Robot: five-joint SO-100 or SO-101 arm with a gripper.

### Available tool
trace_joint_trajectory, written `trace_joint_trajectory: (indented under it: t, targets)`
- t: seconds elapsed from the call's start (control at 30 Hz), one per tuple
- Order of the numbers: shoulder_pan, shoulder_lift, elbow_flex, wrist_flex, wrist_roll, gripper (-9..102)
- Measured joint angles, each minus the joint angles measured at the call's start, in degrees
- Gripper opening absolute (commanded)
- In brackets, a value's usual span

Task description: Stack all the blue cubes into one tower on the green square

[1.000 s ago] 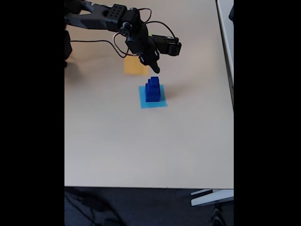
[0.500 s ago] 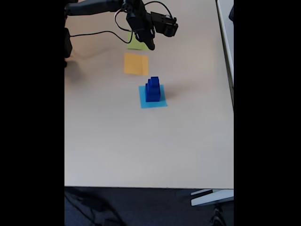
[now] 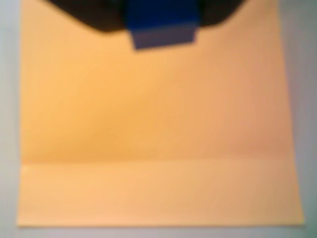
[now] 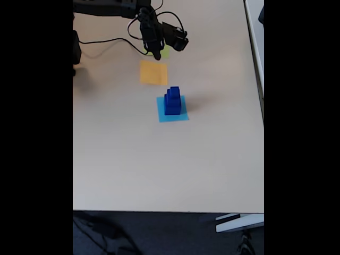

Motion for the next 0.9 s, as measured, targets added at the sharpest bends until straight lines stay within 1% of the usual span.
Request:
trace_joint_trajectory:
  t: [0.33,0.9]
  targets:
    - [0.97,0.44,8.09,-8.17,-2.02,0]
    - [0.00,1.49,21.53,-21.62,0.62,0]
